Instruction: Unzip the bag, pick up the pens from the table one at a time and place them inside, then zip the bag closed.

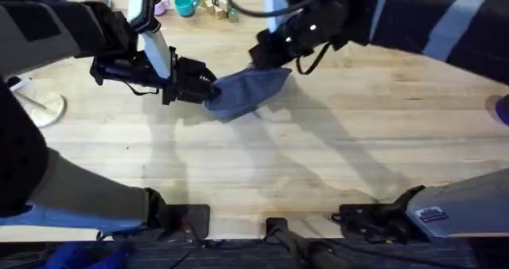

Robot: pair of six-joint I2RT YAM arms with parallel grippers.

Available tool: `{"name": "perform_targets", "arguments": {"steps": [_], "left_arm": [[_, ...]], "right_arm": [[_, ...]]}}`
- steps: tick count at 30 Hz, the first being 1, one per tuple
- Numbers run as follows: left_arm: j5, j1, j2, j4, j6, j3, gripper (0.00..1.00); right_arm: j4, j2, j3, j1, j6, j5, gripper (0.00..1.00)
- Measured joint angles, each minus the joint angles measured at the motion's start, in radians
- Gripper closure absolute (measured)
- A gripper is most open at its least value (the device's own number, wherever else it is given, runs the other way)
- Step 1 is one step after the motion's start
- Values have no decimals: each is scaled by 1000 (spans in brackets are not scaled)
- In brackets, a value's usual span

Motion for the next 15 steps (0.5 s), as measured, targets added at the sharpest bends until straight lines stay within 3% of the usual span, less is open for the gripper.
{"name": "perform_targets", "arguments": {"steps": [15], "left_arm": [[-27, 0, 0, -1, 0, 0, 957]], "right_arm": [[-26, 40, 0, -148, -34, 57, 968]]}}
